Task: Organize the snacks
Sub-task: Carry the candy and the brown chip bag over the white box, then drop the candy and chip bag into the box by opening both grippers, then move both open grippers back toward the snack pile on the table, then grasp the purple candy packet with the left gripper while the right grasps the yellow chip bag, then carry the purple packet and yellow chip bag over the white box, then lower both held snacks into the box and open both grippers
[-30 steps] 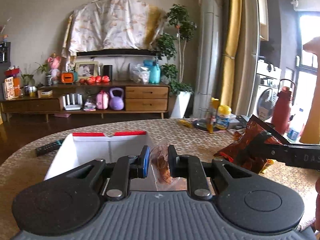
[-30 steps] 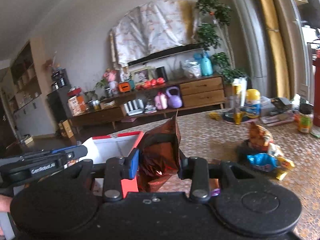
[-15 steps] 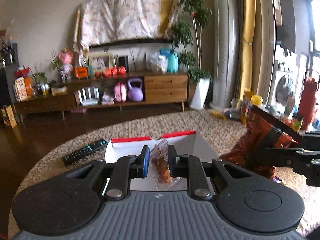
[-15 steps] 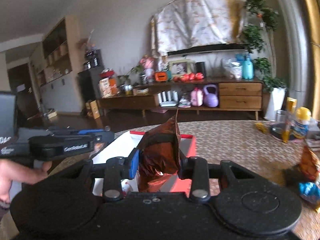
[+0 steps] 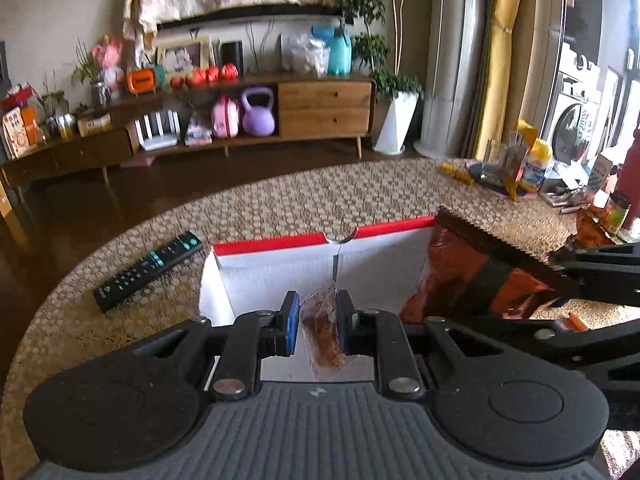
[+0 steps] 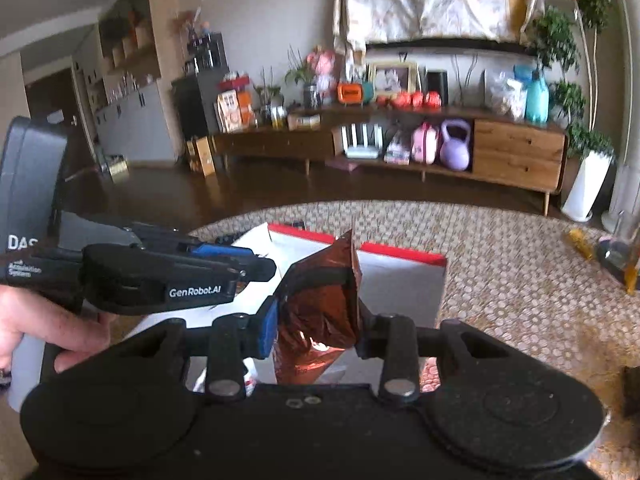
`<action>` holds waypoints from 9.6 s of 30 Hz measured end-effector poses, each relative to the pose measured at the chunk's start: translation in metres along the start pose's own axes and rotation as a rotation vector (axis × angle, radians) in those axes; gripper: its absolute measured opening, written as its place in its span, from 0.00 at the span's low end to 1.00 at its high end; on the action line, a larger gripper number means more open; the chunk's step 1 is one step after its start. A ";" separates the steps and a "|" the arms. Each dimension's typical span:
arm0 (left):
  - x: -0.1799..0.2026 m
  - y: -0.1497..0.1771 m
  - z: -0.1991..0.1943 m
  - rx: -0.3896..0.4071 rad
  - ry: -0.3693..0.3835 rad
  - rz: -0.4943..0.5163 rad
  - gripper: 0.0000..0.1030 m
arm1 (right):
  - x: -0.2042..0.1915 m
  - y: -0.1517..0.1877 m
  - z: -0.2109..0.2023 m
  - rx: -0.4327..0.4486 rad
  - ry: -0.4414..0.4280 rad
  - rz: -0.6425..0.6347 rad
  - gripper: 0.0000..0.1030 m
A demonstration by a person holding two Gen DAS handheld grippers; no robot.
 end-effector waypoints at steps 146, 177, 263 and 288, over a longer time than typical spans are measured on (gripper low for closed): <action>0.316 0.095 0.067 -0.047 0.342 0.312 0.38 | 0.245 0.207 -0.215 0.099 0.573 0.449 0.94; 0.310 0.095 0.058 -0.051 0.339 0.273 0.20 | 0.314 0.168 -0.138 0.003 0.608 0.282 0.55; 0.069 0.034 -0.102 0.235 -0.047 0.004 0.21 | 0.006 0.025 -0.110 0.201 0.035 0.002 0.21; 0.018 0.027 -0.019 -0.029 -0.085 0.004 0.21 | 0.009 0.035 0.000 -0.080 0.030 0.002 0.21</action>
Point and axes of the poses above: each gripper's, at about its wrist camera, not at the fingertips, and z roughly the way its jaws point, x to its right, y to its underside, the point moved 7 cm from there along z, roughly the way its jaws point, and after that the axes turned 3 degrees about x, right-handed, at the moved point
